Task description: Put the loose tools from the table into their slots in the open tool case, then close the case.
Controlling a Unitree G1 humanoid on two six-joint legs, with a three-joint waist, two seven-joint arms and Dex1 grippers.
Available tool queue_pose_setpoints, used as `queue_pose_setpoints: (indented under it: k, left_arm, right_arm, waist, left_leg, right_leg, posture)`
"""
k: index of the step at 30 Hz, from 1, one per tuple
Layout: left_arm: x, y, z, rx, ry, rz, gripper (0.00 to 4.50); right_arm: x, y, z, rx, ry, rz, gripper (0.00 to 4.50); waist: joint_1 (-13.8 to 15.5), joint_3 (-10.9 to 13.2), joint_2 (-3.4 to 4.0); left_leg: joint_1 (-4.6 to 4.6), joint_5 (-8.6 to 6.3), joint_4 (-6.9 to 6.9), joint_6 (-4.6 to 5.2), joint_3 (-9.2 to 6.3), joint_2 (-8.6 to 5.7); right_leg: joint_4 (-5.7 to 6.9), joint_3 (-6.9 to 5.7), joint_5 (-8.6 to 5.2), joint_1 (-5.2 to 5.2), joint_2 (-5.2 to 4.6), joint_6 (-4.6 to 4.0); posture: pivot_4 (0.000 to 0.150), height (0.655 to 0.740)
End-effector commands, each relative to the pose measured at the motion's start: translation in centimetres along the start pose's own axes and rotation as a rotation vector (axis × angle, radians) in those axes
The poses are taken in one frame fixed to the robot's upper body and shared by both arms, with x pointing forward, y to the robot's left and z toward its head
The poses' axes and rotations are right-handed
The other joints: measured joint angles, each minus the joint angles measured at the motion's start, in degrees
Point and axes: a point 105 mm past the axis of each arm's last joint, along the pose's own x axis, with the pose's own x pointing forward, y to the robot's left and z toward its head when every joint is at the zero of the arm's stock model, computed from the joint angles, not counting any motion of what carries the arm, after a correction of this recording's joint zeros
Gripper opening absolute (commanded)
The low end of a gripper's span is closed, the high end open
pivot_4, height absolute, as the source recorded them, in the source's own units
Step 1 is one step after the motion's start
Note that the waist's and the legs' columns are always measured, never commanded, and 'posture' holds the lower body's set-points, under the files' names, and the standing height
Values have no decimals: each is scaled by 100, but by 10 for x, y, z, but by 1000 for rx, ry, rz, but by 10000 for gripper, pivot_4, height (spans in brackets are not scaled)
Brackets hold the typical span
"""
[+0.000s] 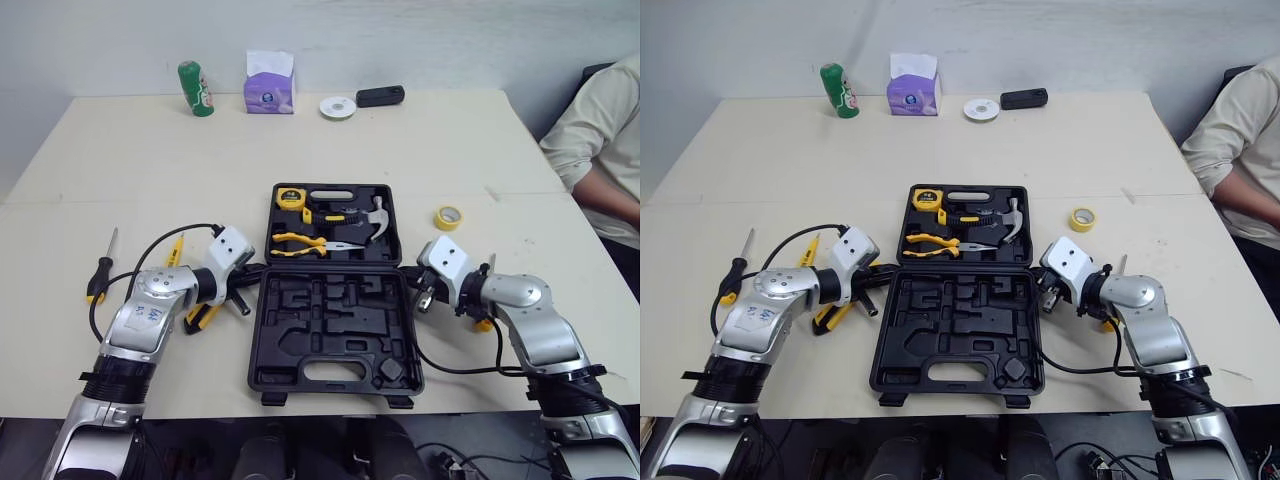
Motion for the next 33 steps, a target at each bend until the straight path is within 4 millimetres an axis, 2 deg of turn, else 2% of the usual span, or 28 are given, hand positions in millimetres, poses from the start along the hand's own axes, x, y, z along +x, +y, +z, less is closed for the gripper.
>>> queue_pose_setpoints:
  k: [1,5,8,11,13,15,19,22,23,24,25,28,31,32,33]
  left_arm:
    - [10,-15,12,41,-49,-49,703]
    - [3,-9,13,53,-59,-15,703]
    - [-17,-11,25,98,-166,-39,703]
    - [-48,-7,27,75,-235,-19,703]
    - [-72,1,26,11,-273,33,703]
    - [-87,4,24,-30,-291,64,703]
    - [-142,18,-4,-112,-227,206,703]
    - [-182,32,-21,-198,-219,320,703]
    - [-195,36,-25,-220,-214,363,6779]
    - [-209,39,-29,-242,-213,403,9080]
    - [-228,41,-35,-278,-219,454,13643]
    - [-264,46,-50,-347,-237,564,27619]
    - [-304,54,-85,-428,-209,739,41970]
    - [-314,54,-96,-437,-174,774,44433]
    - [-319,53,-102,-437,-149,790,44433]
  right_arm:
    - [6,11,20,-48,-64,50,0]
    - [1,0,14,-59,-28,15,0]
    - [-11,-6,14,-62,-23,7,0]
    - [-32,-7,18,-75,-22,28,0]
    - [-49,-18,17,-63,-6,-23,0]
    - [-61,-24,15,-50,6,-55,0]
    - [-103,-37,8,57,-4,-122,0]
    - [-131,-38,-6,114,50,-123,0]
    - [-142,-41,-11,135,66,-141,6776]
    - [-154,-47,-14,157,78,-173,9309]
    - [-169,-55,-18,187,92,-213,14011]
    - [-196,-68,-27,229,122,-277,28906]
    - [-219,-81,-39,238,171,-350,44647]
    - [-224,-85,-41,239,181,-369,45000]
    - [-227,-87,-43,240,186,-378,45000]
  waist:
    - [1,0,0]
    - [0,0,-1]
    - [-14,0,-1]
    - [-17,3,-5]
    - [-14,5,-9]
    - [-23,5,-10]
    - [-25,5,-10]
    - [-11,6,-11]
    - [-8,5,-11]
    - [-7,5,-11]
    - [-7,5,-11]
    - [-11,5,-11]
    - [-19,4,-13]
    - [-33,4,-12]
    - [-47,4,-12]
  left_leg:
    - [0,0,0,0,0,0]
    - [1,1,1,2,-1,-1]
    - [-1,1,1,2,-2,0]
    - [-11,-2,-6,3,-3,5]
    - [-15,-4,-7,3,-9,10]
    - [-12,-4,-4,4,-8,8]
    - [6,-8,-10,1,-10,10]
    - [1,-10,-11,1,-12,12]
    - [2,-13,-11,5,-13,12]
    - [4,-21,-10,11,-13,12]
    - [5,-25,-10,12,-14,12]
    - [4,-35,-11,19,-14,12]
    - [5,-39,-11,18,-14,13]
    - [6,-40,-11,18,-14,14]
    - [6,-42,-12,17,-13,15]
  right_leg:
    - [0,0,0,0,0,0]
    - [-1,-1,0,1,-1,0]
    - [-17,-1,0,1,-2,0]
    - [-9,-6,0,-5,1,0]
    - [-20,-12,0,-4,3,0]
    - [-37,-9,0,-3,1,0]
    - [-42,-9,0,10,1,-1]
    - [-49,-12,-1,8,3,-2]
    - [-52,-12,-1,10,3,-2]
    - [-53,-12,-1,12,2,-2]
    - [-55,-13,0,15,2,-1]
    - [-69,-12,1,16,-1,2]
    - [-75,-14,1,19,-1,2]
    - [-75,-14,1,18,0,2]
    - [-75,-14,0,17,0,0]
  posture:
    - [1500,7316]
    - [1500,7316]
    - [1500,7316]
    - [1500,7316]
    - [1500,7316]
    - [1500,7316]
    - [1500,7316]
    - [1500,7316]
    - [1500,7316]
    - [1500,7316]
    - [1500,7316]
    - [1500,7316]
    - [1500,7316]
    - [1500,7316]
    - [1500,7316]
